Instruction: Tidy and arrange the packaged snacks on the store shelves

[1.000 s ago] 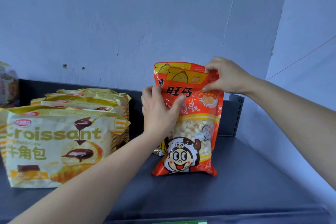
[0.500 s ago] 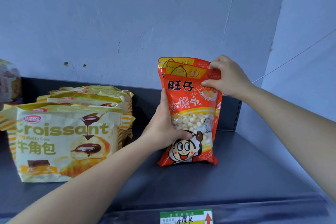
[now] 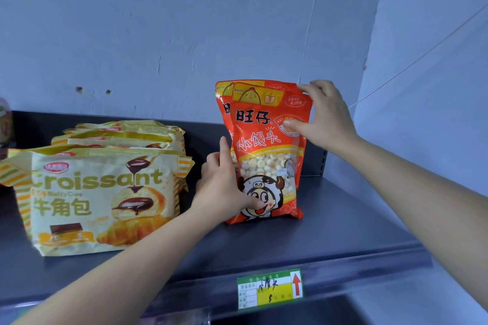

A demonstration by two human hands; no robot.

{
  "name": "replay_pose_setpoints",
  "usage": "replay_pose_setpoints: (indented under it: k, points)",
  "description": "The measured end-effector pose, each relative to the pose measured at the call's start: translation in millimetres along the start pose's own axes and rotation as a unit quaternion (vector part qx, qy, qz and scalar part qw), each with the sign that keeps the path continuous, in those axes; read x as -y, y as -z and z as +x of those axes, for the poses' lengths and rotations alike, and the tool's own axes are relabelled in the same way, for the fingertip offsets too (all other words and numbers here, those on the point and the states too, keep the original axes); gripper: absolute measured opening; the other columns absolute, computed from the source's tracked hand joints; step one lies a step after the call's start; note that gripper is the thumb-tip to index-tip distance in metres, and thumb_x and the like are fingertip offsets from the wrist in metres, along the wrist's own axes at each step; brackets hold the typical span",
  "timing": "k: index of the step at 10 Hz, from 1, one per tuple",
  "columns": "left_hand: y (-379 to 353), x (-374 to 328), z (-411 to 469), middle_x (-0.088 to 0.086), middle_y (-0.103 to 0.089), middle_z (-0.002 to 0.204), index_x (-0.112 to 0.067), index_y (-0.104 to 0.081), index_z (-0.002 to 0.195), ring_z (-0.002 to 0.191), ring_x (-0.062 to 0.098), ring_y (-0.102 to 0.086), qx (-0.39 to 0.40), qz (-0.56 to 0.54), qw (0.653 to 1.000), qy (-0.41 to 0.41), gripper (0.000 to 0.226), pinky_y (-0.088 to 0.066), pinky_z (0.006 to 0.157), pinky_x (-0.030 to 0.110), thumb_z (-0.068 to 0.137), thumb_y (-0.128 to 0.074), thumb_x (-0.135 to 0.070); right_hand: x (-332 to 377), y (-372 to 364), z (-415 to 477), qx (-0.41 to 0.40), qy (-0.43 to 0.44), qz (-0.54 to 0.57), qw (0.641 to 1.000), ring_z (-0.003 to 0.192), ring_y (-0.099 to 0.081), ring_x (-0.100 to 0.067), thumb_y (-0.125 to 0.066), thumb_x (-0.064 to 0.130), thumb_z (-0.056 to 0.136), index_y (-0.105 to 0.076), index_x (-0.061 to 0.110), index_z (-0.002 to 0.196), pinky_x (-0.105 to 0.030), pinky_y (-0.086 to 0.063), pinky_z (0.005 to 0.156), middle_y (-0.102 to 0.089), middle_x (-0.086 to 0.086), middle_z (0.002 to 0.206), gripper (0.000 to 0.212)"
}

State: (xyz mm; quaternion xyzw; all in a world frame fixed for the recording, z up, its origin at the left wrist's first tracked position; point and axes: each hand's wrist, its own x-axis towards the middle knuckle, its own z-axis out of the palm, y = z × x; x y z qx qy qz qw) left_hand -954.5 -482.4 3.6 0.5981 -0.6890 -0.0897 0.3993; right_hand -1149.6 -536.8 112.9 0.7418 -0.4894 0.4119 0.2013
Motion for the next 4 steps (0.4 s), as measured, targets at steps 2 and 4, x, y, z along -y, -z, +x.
replay_pose_setpoints:
  k: [2,4]
  points:
    - [7.8,-9.0,-2.4,0.009,-0.022,0.148,-0.017,0.009,0.152,0.138,0.025,-0.02,0.006,0.046,0.999,-0.022,0.126,-0.032,0.108,0.04,0.068,-0.081,-0.047,14.2,7.6,-20.2,0.03,0.009,-0.06,0.998,0.124,-0.045,-0.024,-0.064,0.046,0.084,-0.042,0.016,0.137,-0.041,-0.039,0.101,-0.049,-0.005,0.134,0.065]
    - [21.1,-17.2,-16.1,0.013,-0.029,0.144,-0.012,-0.003,0.151,0.136,0.031,-0.026,0.022,0.11,0.994,-0.009,0.11,-0.033,0.108,0.041,0.075,-0.075,-0.048,20.7,15.2,-41.5,0.147,-0.029,-0.109,0.983,0.117,-0.05,-0.025,-0.065,0.041,0.082,-0.045,0.021,0.129,-0.04,-0.045,0.092,-0.054,-0.003,0.126,0.055]
